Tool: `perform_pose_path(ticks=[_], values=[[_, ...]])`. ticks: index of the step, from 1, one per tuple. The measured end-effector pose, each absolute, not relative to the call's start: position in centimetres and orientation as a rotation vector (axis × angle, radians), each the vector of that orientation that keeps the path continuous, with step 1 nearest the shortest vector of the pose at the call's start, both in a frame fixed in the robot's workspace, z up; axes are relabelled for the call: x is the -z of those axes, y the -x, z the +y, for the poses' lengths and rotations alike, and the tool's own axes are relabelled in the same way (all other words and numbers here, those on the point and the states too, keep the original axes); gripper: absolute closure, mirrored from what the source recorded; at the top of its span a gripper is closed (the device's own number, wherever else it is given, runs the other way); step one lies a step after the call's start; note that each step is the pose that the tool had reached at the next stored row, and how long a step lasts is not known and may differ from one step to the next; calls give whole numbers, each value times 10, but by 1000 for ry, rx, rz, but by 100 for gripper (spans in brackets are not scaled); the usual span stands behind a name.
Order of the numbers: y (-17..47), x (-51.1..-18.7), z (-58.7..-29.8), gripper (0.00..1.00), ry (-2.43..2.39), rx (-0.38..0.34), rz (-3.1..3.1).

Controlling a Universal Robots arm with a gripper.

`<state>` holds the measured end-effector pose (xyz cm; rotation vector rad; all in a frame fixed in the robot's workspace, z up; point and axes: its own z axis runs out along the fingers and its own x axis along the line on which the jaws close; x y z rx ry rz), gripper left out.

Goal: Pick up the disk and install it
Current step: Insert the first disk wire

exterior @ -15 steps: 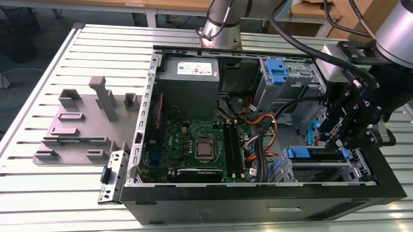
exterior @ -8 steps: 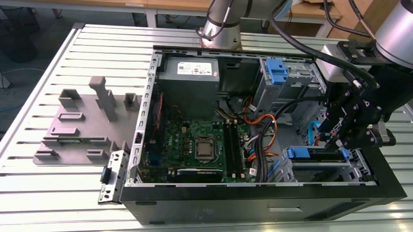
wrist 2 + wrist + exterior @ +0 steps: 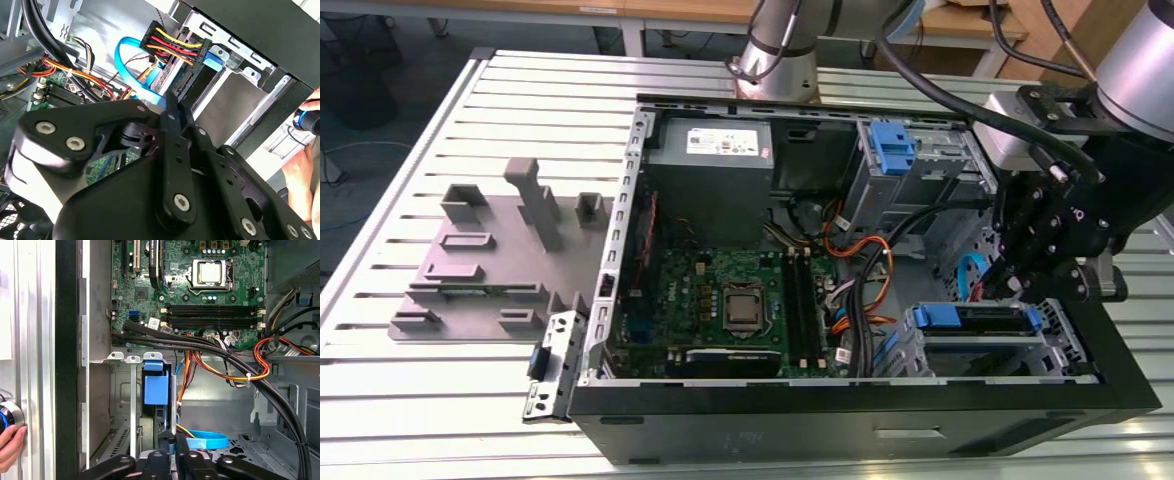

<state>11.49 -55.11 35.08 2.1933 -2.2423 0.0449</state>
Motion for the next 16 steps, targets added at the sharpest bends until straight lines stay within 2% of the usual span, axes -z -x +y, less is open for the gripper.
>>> perform_pose_path(ticks=[1, 16], values=[[-115, -351, -551, 83, -2193, -45, -2242], [-115, -350, -552, 84, -2196, -38, -2246]])
